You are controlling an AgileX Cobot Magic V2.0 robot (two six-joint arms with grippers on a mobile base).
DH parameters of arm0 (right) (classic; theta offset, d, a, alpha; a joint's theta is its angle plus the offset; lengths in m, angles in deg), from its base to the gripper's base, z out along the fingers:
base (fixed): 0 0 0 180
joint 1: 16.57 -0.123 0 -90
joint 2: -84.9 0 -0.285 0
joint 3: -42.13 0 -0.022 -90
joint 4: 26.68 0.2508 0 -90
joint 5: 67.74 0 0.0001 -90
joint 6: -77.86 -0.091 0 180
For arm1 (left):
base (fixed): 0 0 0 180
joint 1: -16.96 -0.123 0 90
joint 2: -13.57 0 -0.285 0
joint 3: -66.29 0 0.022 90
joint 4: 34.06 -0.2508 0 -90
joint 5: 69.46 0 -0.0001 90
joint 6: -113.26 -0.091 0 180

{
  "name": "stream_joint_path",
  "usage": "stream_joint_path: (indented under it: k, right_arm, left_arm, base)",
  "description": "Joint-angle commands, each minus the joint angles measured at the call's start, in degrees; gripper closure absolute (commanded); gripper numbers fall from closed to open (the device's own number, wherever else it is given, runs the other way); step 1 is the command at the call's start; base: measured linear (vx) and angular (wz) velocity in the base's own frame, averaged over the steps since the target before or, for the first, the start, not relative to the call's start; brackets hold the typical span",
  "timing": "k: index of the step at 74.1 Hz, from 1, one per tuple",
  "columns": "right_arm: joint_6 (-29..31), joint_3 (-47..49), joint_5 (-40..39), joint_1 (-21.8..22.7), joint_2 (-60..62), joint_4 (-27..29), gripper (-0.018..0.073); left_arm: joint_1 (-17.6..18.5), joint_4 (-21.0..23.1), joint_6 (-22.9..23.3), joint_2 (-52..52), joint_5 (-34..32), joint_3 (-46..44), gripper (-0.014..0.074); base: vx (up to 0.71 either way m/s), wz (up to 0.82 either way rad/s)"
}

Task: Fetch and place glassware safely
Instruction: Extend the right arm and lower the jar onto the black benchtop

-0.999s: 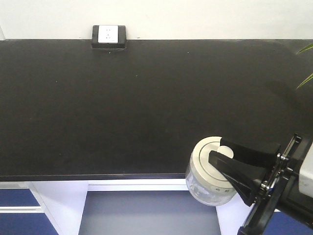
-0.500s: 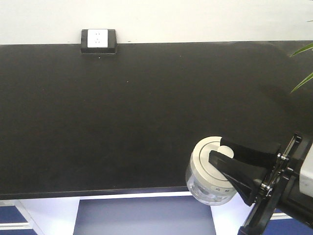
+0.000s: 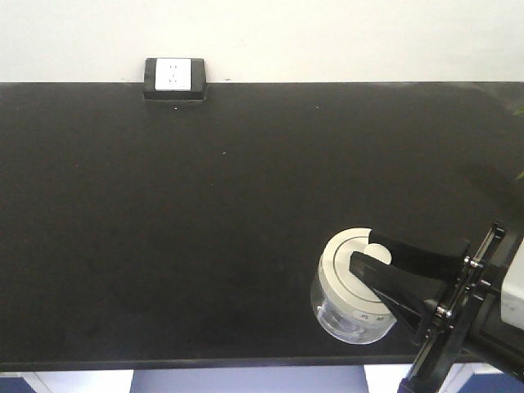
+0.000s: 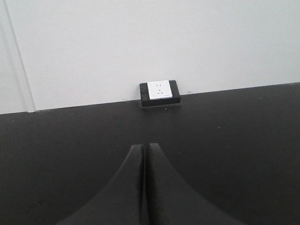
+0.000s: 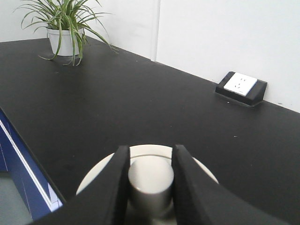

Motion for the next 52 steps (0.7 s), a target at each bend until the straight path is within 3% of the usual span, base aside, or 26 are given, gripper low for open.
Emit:
stream_joint_path:
  k: [1,52]
  right_arm:
    - [0.4,1.8,-2.5,0.1,0.4,2.2,0.056]
    - [0.4,1.8,-1.0,0.1,-1.6,2.3,0.056]
  left_arm:
    - [0.3,0.4,0.1,0.7,-4.2,-1.5,0.0603]
    - [0.3,0.4,0.1,1.4,-3.7,-1.5,0.0603]
  base:
    - [0.14,0.09]
    - [0.1,0.07]
